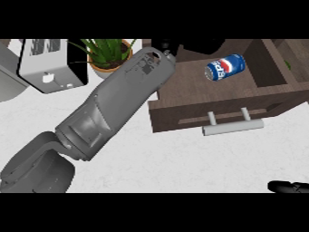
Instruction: Pick up the can, place it into the drawer and close the drawer
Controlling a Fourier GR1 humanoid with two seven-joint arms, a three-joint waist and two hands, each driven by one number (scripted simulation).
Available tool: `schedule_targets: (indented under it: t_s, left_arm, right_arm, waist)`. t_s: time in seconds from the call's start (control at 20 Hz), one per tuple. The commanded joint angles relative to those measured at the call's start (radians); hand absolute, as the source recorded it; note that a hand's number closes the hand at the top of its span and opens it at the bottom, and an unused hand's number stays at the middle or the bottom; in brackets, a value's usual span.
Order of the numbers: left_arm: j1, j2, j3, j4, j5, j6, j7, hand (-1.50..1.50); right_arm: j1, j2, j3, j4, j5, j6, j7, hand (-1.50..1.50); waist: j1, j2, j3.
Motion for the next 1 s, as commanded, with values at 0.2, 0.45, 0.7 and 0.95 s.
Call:
schedule_targets:
  t_s: [0.2,0.45,0.7,0.95]
  left_arm:
    - [-0.018,0.0,-0.034,0.022,0.037,0.058,0.003,-1.5]
    - [0.054,0.0,-0.036,-0.013,0.083,0.077,-0.06,-1.5]
    - [0.058,0.0,-0.02,-0.015,0.123,0.101,-0.081,-1.5]
    - [0.006,0.0,0.003,-0.035,0.172,0.082,-0.073,-1.5]
  right_arm:
    - [0.044,0.002,0.009,-0.064,-0.012,0.01,0.034,-1.5]
    - [0.011,-0.007,0.024,-0.037,0.064,-0.001,-0.026,-1.5]
    - [-0.038,-0.096,0.016,-0.109,0.178,0.001,-0.024,-1.5]
    - [-0.009,-0.114,0.074,-0.121,0.283,0.025,-0.093,-1.5]
  waist:
    - [-0.012,-0.005,0.0]
    - [0.0,0.001,-0.001]
    - [0.004,0.001,-0.002]
    - [0.022,-0.007,-0.002]
